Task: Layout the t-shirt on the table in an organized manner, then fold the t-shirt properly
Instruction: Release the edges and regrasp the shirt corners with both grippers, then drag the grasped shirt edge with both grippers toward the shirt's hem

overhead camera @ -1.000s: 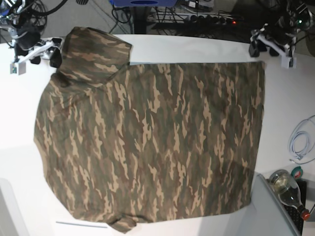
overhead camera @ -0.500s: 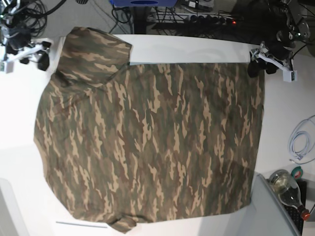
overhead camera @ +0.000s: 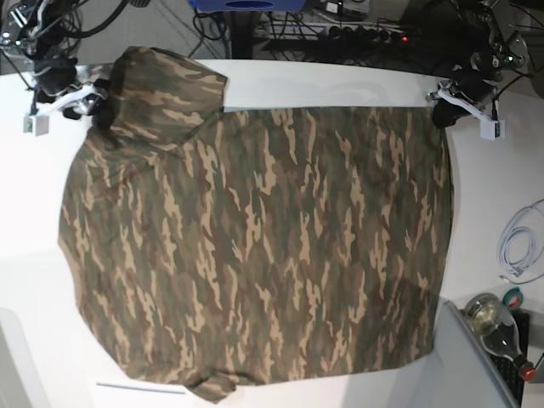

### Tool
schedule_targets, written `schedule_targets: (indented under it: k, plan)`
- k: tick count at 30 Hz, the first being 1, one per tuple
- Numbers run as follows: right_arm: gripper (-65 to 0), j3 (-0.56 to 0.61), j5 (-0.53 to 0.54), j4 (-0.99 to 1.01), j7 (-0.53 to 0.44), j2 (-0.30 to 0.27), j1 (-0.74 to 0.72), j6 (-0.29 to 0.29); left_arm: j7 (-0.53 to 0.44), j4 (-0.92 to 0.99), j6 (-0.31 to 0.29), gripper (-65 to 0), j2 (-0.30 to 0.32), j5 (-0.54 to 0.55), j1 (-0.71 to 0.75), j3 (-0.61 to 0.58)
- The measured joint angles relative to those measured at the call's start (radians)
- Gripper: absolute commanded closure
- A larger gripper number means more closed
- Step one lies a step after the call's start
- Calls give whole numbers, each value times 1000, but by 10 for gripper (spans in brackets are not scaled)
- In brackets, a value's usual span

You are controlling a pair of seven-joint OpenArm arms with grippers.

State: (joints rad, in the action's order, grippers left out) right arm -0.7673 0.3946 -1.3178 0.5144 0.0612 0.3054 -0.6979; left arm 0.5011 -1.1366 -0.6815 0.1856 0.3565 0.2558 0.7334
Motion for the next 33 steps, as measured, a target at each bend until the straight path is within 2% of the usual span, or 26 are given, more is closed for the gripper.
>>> schedule_targets:
  k: [2,7,12,14,17,18,19,27,33]
  plan:
    - [-459,15,2,-13,-9,9,17,0,0,0,0,0,0,-1,0,0]
    - [-453,152,20,-50,-26,16,88,-11,11,2,-3,0,19,-2,3,-3]
    - [-435,170,25,-49,-30,21,95,-18,14,2,-3,0,23,-5,2,-4]
    - [-341,169,21,-47,-24,21,95,-18,14,2,-3,0,23,-5,2,-4]
    - [-84,169,5,-37,3,22,95,-18,14,2,-3,0,23,-5,3,-4]
    - [-23,169,0,-36,9,22,95,-17,14,2,-3,0,23,-5,3,-4]
    - [0,169,-6,-38,14,21,95,-18,14,2,-3,0,23,-5,3,-3]
    - [-8,179,-43,-153,66,25,177,0,57,-121,8,0,18,-43,85,-8]
    - [-8,179,-40,-249,64,27,248,1,54,-180,21,0,18,-42,120,-8]
